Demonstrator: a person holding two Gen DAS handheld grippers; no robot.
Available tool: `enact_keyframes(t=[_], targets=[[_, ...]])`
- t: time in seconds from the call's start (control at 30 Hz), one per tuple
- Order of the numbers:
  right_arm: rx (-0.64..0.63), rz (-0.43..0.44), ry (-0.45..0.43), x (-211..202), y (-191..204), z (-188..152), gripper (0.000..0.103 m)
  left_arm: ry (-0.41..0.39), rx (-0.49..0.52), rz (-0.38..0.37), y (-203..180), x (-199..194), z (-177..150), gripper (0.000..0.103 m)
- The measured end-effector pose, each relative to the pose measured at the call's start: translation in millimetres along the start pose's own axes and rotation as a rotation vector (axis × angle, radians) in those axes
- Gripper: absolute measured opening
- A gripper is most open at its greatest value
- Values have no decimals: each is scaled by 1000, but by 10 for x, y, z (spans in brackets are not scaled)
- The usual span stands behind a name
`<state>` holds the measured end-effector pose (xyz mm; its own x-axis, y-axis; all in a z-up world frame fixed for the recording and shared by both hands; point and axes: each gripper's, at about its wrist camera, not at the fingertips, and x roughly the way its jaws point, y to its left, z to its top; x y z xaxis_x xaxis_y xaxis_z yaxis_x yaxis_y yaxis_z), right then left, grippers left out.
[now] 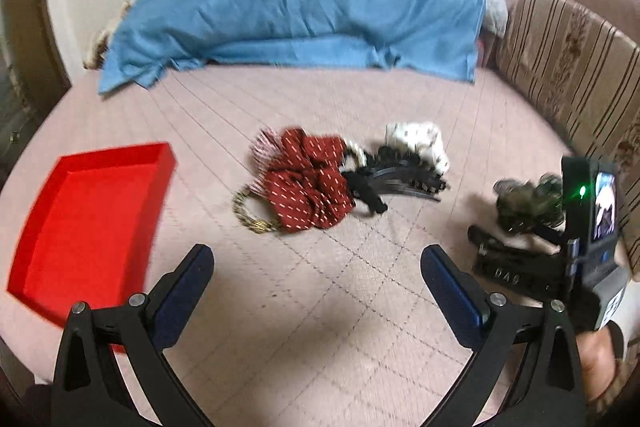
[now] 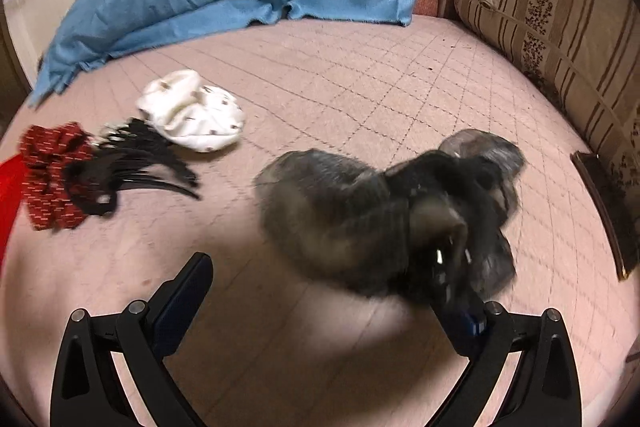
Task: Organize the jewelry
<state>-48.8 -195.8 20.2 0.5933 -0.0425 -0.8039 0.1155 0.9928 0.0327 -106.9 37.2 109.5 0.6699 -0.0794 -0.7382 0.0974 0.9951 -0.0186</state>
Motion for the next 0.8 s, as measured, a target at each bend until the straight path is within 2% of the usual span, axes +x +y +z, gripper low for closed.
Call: enact_keyframes(t=[0.13,0.3,0.5,0.8], targets=[[14,3,-94,-339,30,-90,103,-62,3,42,55,-336,-15,103],[39,-2,-183,-731,62,-234,103,-104,-9,78,144,-615,-47,103],[30,-11,-243,-1039,164,-362,103,-146,11,110,178,-834,-140,103],[35,-8,-304,-1363,247,-487,103,-187,-9,109,263,-1107,-229,103]])
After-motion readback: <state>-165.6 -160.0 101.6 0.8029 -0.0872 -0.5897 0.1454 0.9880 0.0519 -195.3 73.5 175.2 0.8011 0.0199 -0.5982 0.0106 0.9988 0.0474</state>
